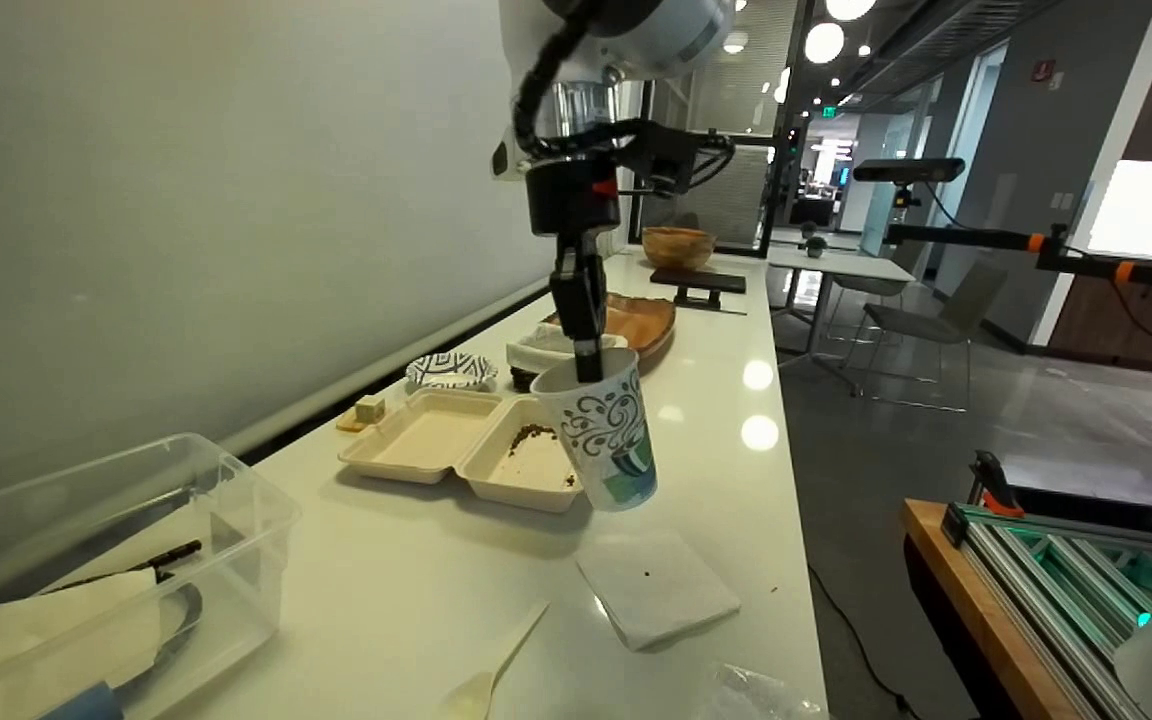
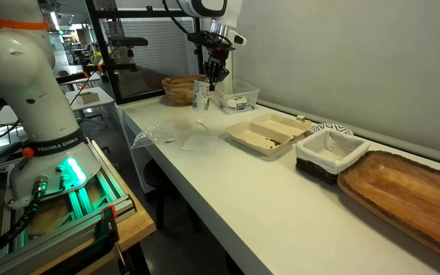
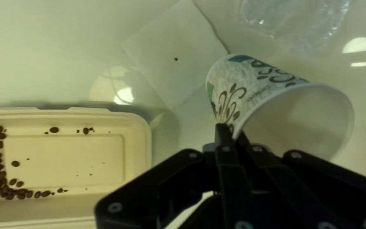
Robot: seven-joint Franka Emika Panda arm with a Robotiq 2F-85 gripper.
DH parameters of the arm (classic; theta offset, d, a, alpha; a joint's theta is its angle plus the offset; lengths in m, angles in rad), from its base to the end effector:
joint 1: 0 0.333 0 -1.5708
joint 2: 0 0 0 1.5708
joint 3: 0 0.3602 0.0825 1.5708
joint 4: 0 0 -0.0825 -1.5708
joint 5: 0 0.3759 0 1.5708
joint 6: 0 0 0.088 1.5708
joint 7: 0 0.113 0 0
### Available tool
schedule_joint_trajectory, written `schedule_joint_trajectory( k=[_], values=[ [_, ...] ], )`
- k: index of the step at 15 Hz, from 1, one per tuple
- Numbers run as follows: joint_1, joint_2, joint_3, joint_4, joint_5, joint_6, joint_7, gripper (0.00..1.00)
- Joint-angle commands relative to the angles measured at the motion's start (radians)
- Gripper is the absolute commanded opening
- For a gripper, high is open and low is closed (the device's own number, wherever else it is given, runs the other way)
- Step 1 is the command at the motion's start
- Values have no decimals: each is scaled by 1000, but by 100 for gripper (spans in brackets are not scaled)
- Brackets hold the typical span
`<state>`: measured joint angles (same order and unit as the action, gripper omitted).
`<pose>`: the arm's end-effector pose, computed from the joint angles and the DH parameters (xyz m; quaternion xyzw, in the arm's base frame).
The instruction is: Move the takeaway food container to the right then move the coffee cup close to the edge of the counter
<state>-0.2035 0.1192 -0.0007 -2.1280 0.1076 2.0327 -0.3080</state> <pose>0.5220 -0.1013 0.3810 -0.9930 -0.0226 0.0919 0.0709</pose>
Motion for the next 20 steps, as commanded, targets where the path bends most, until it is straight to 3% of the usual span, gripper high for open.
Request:
schedule_joint_trajectory(
  k=[1,6,9,14,20],
  values=[
    [42,-78,-39,-148,-88,188,-28,1],
    [44,-51,-55,-233,-3,500,-63,1],
    [35,-23,-45,-260,119,603,-152,1],
    [9,27,-18,-246,366,580,-391,1],
    [-21,112,-10,-187,461,599,-559,1]
  ],
)
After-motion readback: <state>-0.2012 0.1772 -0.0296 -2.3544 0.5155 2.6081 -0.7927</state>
